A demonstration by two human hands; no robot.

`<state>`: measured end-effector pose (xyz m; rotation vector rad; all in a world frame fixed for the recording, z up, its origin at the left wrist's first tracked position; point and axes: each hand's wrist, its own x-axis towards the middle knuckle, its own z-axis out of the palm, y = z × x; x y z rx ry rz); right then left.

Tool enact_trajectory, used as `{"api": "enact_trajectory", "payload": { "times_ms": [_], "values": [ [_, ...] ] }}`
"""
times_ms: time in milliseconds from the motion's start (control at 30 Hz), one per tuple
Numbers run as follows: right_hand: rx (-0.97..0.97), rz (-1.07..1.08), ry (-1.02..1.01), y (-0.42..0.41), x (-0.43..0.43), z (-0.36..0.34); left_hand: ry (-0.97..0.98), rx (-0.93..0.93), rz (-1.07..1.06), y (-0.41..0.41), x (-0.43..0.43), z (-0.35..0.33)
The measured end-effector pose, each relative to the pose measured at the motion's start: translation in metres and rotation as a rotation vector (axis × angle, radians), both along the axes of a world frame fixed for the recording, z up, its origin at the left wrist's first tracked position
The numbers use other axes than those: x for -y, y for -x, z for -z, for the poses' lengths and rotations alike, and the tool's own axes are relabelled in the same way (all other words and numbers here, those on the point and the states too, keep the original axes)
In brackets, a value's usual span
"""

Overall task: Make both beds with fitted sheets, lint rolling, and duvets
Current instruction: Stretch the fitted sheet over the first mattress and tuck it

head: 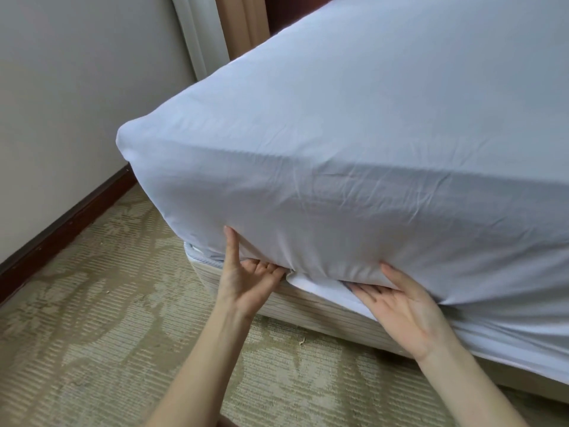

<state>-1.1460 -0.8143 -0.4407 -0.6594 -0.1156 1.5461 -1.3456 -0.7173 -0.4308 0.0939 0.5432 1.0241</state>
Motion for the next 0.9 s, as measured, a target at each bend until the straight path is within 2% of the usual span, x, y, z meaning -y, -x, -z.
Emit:
{"api": "enact_trajectory", "payload": {
  "times_ms": [133, 267, 367, 467, 600, 667, 733, 800, 900],
  "values": [
    [0.146, 0.044, -0.107, -0.003, -0.010, 0.005, -0.148, 0.288, -0.079, -0.030, -0.010, 0.008],
    [0.228, 0.029, -0.134, -0.008, -0.014, 0.012, -0.251, 0.298, -0.144, -0.045, -0.016, 0.021],
    [0.195, 0.023, -0.134, -0.006, -0.011, 0.013, -0.234, 0.307, -0.150, -0.050, -0.014, 0.022],
    [0.094, -0.042, -0.115, -0.008, -0.007, 0.014, -0.119, 0.183, -0.196, -0.054, -0.011, 0.016],
    [0.138, -0.202, -0.020, -0.016, -0.003, 0.013, 0.094, -0.093, -0.214, -0.049, -0.006, 0.002],
    [0.120, -0.275, 0.010, -0.017, -0.001, 0.012, 0.152, -0.256, -0.327, -0.036, -0.005, -0.002],
    [0.095, -0.213, 0.000, -0.015, -0.001, 0.014, 0.193, -0.369, -0.495, -0.015, -0.008, -0.007],
    [0.039, -0.126, -0.039, -0.008, -0.002, 0.015, 0.170, -0.335, -0.524, 0.008, -0.013, -0.010],
    [-0.054, -0.021, -0.125, 0.003, -0.007, 0.016, 0.190, -0.141, -0.446, 0.029, -0.018, -0.010]
  ]
}}
